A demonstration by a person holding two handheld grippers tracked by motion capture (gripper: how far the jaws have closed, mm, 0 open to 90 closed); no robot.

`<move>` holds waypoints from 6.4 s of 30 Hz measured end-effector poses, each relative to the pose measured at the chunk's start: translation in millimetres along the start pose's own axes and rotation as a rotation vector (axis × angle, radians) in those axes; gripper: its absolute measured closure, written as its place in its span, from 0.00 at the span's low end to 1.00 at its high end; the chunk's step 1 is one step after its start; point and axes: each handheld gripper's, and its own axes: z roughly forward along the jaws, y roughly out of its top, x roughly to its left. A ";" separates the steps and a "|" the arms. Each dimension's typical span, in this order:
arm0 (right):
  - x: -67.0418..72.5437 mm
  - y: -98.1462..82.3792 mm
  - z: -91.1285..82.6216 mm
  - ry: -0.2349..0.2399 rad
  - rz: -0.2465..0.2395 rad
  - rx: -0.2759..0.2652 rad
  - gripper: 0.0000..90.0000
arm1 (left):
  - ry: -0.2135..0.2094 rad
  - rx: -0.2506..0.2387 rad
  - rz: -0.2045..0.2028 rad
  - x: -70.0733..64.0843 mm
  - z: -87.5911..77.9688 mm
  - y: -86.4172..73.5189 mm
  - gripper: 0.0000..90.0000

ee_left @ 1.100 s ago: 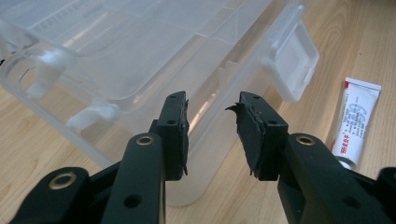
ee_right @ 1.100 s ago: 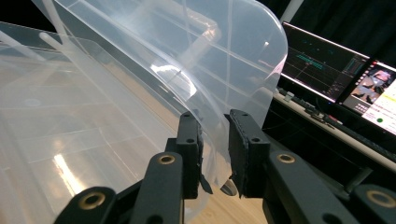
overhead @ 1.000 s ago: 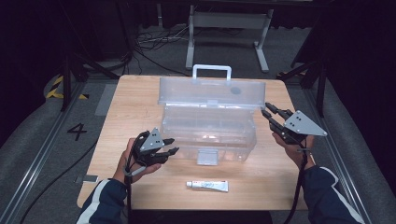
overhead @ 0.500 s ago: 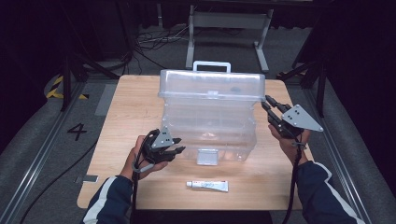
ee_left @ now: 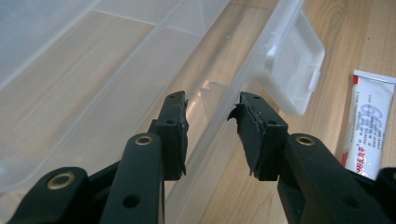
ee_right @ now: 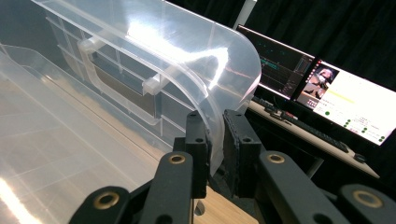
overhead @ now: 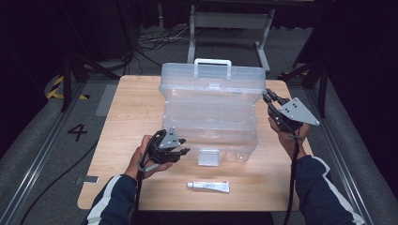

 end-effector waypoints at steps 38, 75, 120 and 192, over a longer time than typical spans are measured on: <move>-21.6 15.0 30.7 0.005 0.035 0.066 0.93 | -0.015 0.055 0.048 -5.0 11.9 4.3 0.77; -52.8 25.0 91.3 0.032 0.130 0.181 0.94 | -0.062 0.045 0.037 -0.6 13.5 1.9 0.78; -76.5 10.5 173.6 0.070 0.186 0.383 0.93 | -0.087 0.018 0.026 1.1 10.2 -3.6 0.80; -93.3 -25.2 163.1 0.179 0.203 0.524 0.98 | -0.119 0.024 0.028 7.0 8.0 -8.0 0.79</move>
